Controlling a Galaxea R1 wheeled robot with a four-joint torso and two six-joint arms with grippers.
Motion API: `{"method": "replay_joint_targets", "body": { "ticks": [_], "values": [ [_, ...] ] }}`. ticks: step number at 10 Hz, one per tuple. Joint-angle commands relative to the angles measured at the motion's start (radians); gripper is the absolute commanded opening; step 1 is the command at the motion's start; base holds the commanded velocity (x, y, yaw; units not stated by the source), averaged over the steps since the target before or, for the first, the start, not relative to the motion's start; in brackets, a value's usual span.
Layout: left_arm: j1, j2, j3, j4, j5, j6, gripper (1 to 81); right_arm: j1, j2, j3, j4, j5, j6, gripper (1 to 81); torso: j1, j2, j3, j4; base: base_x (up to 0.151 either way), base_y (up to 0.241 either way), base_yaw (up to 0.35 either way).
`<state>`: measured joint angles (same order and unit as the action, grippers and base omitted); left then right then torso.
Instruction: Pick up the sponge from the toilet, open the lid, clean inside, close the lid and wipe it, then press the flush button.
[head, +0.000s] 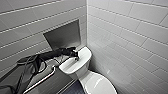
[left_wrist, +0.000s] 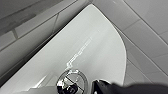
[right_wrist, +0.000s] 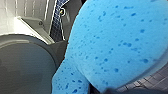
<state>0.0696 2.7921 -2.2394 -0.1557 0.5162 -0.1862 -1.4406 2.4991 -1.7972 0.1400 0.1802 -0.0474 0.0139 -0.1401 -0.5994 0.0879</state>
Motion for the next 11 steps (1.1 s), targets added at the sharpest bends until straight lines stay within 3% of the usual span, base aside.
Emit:
{"method": "replay_joint_targets", "body": {
  "ticks": [1,5,9,11],
  "values": [
    [-0.185,-0.220,0.308,-0.059,0.013,0.008,1.0,-0.007,0.005,0.047,0.004,-0.105,-0.002,1.0,0.000,0.000,0.000,0.000,0.000,0.000,0.000],
    [-0.052,-0.478,0.656,-0.048,0.005,0.014,1.0,-0.008,0.003,0.035,0.006,-0.105,-0.002,1.0,0.000,0.000,0.000,0.000,0.000,0.000,0.000],
    [0.139,-0.710,0.874,-0.038,-0.004,0.043,1.0,-0.008,0.016,0.015,0.006,-0.105,-0.002,1.0,0.000,0.000,0.000,0.000,0.000,0.000,0.000],
    [0.326,-0.806,0.957,-0.025,-0.075,0.094,1.0,-0.011,0.038,-0.019,0.006,-0.105,-0.002,1.0,0.000,0.000,0.066,0.000,0.000,0.000,0.000]
  ]
}}
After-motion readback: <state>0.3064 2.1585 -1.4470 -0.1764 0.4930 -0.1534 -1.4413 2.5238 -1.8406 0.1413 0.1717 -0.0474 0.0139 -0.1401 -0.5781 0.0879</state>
